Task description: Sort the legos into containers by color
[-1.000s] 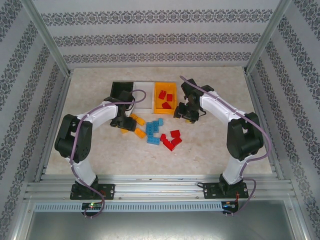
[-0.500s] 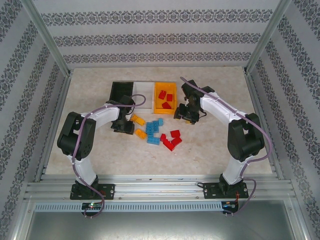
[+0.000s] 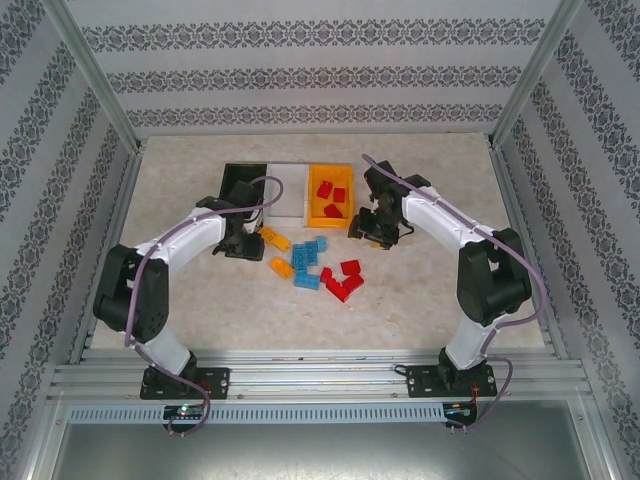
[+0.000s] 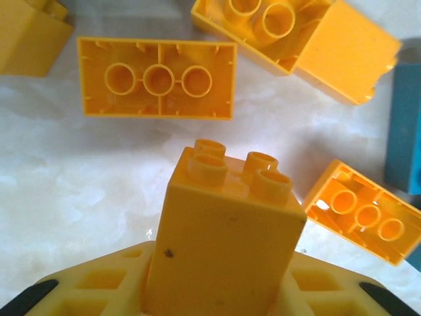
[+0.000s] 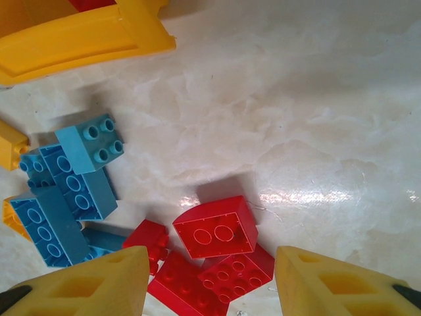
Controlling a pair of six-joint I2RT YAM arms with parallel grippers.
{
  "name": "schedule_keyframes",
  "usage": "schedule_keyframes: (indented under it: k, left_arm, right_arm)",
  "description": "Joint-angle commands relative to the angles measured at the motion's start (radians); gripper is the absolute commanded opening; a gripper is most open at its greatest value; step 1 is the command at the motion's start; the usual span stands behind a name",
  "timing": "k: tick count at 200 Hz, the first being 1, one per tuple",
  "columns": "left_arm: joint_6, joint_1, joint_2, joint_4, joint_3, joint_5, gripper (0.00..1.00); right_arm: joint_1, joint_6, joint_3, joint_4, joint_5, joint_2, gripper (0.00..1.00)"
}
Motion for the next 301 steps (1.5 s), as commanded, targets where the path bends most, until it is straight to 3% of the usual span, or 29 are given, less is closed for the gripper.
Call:
schedule_keyframes:
  k: [1, 45, 148, 175, 223, 262, 301]
  left_arm:
    - [-0.009, 0.005, -0.026, -0.081, 0.048, -0.004, 0.38]
    - [0.02, 0.021, 0.021, -0.115, 0.209, -0.062, 0.38]
    - [0.035, 0.129, 0.382, -0.111, 0.575, -0.078, 0.39]
    - [0.04, 0.136, 0.443, -0.129, 0.626, -0.072, 0.44]
    - [0.031, 0.16, 0.435, -0.126, 0.626, -0.052, 0.61]
    - [0.015, 0.161, 0.338, -0.119, 0.55, -0.02, 0.63]
    - [-0.062, 0.147, 0.143, -0.052, 0.277, 0.055, 0.62]
  right_arm:
    - [-0.012, 0.012, -0.022, 0.01, -0.008, -0.033, 0.54]
    - [-0.012, 0.018, -0.035, 0.022, -0.015, -0.036, 0.55]
    - [-0.021, -0.041, -0.065, -0.048, 0.011, -0.106, 0.55]
    - [-0.019, -0.057, -0.089, -0.059, 0.007, -0.12, 0.57]
    - [0.017, -0.097, -0.092, -0.08, 0.004, -0.088, 0.59]
    - [0.05, -0.119, -0.049, -0.098, 0.012, -0.042, 0.59]
    - [0.081, -0.126, -0.001, -0.088, -0.008, 0.008, 0.59]
